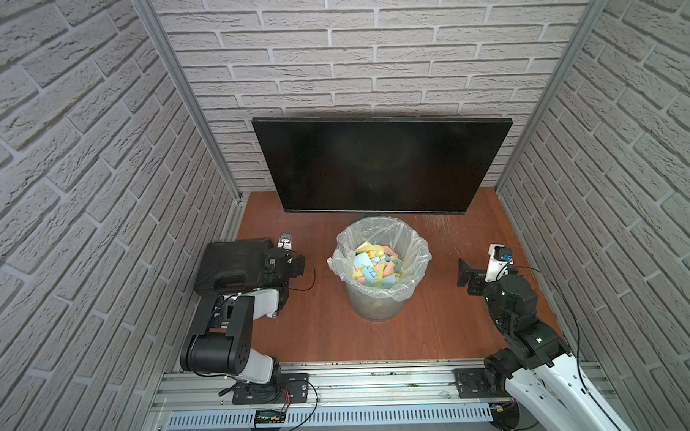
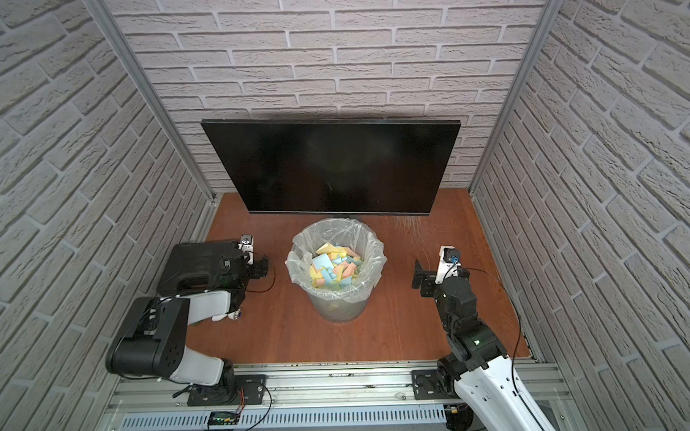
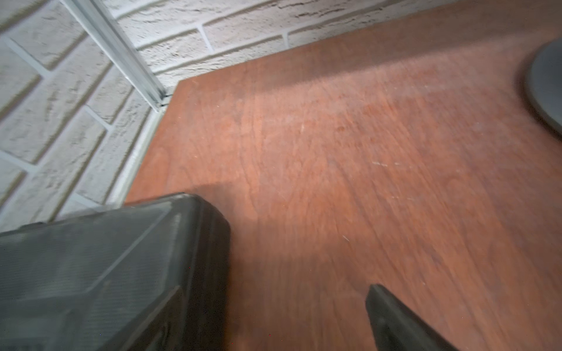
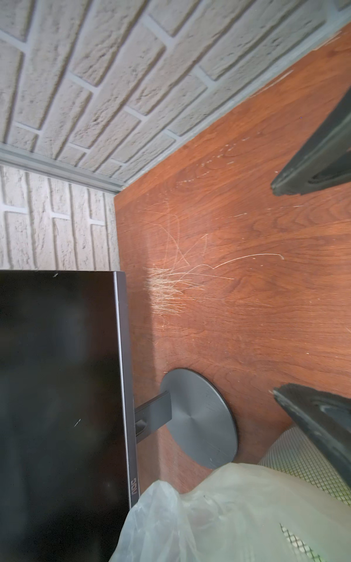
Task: Remove the sticky note from the monitor
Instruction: Reset both arms
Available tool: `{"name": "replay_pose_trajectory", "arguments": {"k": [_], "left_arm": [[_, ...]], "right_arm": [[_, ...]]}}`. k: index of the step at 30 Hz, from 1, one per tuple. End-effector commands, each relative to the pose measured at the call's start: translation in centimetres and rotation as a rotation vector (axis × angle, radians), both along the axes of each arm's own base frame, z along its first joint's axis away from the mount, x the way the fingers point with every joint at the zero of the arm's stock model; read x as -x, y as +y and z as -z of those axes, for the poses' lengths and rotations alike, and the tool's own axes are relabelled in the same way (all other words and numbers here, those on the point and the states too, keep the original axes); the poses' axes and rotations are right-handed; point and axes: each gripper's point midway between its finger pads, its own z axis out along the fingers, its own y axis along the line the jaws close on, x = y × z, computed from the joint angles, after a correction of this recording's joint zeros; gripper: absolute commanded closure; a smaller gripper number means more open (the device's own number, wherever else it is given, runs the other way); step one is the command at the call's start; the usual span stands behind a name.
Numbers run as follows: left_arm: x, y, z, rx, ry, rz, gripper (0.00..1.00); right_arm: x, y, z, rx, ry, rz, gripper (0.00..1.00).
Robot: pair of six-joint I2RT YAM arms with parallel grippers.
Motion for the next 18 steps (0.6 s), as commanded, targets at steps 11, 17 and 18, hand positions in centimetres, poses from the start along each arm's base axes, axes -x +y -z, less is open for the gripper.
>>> {"name": "replay_pose_trajectory", "arguments": {"k": [11,17,18], "left_arm": [[-0.7,-0.1,-1.7,0.029,-0.169,0.038,0.02],[-0.7,-0.1,-1.7,0.031,-0.168,0.038,0.02],[-0.7,-0.1,-1.7,0.032,-0.168,0.039,0.02]], "right_arm": [[-2.7,1.2,-0.2,0.126,-0.065,-0.071,0.01],[-5.0,1.4,2.4,0.151,-0.016,-0.086,0.01],[-5.4,1.4,2.9,0.159,-0.011,-0.080,0.01]]}}
